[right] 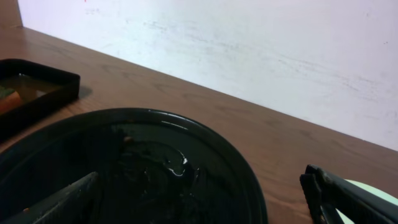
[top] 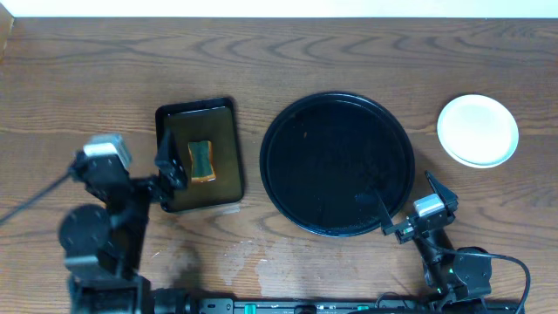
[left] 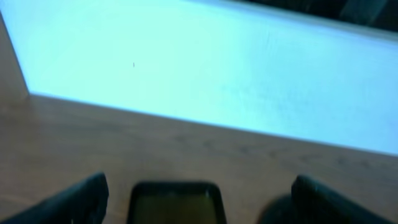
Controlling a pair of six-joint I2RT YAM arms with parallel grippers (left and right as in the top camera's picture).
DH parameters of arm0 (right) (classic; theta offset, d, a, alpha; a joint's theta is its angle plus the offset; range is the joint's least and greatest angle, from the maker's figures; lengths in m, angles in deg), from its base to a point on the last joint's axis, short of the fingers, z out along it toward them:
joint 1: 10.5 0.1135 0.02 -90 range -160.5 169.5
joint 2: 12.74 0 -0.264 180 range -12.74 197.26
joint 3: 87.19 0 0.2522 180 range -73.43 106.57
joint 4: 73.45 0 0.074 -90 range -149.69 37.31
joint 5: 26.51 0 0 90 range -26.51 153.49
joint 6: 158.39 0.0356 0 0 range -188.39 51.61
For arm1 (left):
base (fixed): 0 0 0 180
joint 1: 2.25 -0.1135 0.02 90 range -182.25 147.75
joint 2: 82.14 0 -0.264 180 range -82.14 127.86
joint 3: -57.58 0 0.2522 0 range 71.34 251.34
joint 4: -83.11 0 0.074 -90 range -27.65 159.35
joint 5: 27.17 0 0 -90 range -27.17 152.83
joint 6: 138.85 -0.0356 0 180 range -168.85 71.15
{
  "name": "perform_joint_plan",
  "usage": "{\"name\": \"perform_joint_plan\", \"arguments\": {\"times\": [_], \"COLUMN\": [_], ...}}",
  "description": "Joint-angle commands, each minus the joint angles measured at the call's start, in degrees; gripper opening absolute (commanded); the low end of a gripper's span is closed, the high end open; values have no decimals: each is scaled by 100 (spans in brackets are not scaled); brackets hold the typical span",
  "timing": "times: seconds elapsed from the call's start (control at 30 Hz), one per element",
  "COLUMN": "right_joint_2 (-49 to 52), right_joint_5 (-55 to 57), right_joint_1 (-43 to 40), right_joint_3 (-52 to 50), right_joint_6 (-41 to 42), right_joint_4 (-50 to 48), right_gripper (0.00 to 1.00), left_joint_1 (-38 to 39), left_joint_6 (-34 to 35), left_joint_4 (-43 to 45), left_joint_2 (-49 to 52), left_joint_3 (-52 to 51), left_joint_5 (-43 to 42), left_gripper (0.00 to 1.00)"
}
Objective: Clean dirty plates on tray and stack at the side
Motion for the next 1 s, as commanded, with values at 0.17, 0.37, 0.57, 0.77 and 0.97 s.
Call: {"name": "perform_joint_plan", "arguments": {"times": [0.17, 0.37, 0.57, 0.77, 0.97], "right_joint_2": [-39, -39, -39, -39, -39], "right_joint_5": [50, 52, 50, 52, 52], "right_joint_1": [-17, -17, -17, -17, -17], "right_joint_3": [-26, -26, -26, -26, -26], "right_joint_6": [28, 26, 28, 28, 28], "right_joint_4": [0, 0, 0, 0, 0], "right_gripper": [99, 99, 99, 99, 99], "left_joint_1": [20, 20, 68, 190, 229], "left_joint_6": [533, 531, 533, 529, 531], "left_joint_4": [1285, 1705, 2472, 2280, 1888], "left_joint_2": [-1672, -2662, -2833, -2833, -2833], "left_joint_3": [-2146, -3069, -3746, -4052, -4050], "left_joint_5": [90, 96, 133, 136, 133], "left_gripper": [95, 95, 95, 95, 95]}}
